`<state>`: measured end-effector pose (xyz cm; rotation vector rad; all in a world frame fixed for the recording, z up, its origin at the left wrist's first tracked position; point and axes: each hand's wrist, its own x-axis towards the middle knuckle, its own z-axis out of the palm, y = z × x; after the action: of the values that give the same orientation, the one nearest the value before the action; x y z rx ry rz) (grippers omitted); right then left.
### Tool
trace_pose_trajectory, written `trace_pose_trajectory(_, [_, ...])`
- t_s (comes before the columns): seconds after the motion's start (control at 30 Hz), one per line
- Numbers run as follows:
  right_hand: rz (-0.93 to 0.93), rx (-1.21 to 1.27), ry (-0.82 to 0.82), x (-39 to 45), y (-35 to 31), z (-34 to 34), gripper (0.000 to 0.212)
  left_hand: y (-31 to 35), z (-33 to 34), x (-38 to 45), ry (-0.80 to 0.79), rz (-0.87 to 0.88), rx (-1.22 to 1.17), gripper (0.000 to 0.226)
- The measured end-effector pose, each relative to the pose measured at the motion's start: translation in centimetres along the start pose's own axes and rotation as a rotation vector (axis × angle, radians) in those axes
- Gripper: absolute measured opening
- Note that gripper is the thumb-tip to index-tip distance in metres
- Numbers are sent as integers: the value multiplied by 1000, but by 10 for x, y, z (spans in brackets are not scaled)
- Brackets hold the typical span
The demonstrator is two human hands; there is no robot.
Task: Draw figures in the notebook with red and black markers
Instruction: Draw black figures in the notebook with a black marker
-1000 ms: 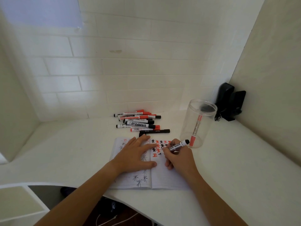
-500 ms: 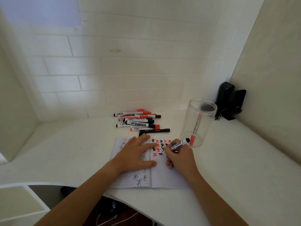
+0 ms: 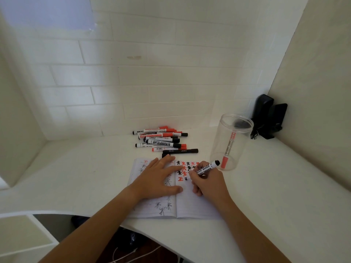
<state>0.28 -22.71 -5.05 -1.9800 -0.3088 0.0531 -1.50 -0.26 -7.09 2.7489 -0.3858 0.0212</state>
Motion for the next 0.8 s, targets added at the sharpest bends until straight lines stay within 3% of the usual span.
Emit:
trace_pose_trajectory(0.4, [-42, -18, -28, -3, -3, 0, 20, -4, 4, 2, 10, 8, 15, 83])
trace_pose_trajectory(0.8, [33, -9, 70, -2, -2, -1, 17, -5, 5, 3, 4, 13, 30, 83])
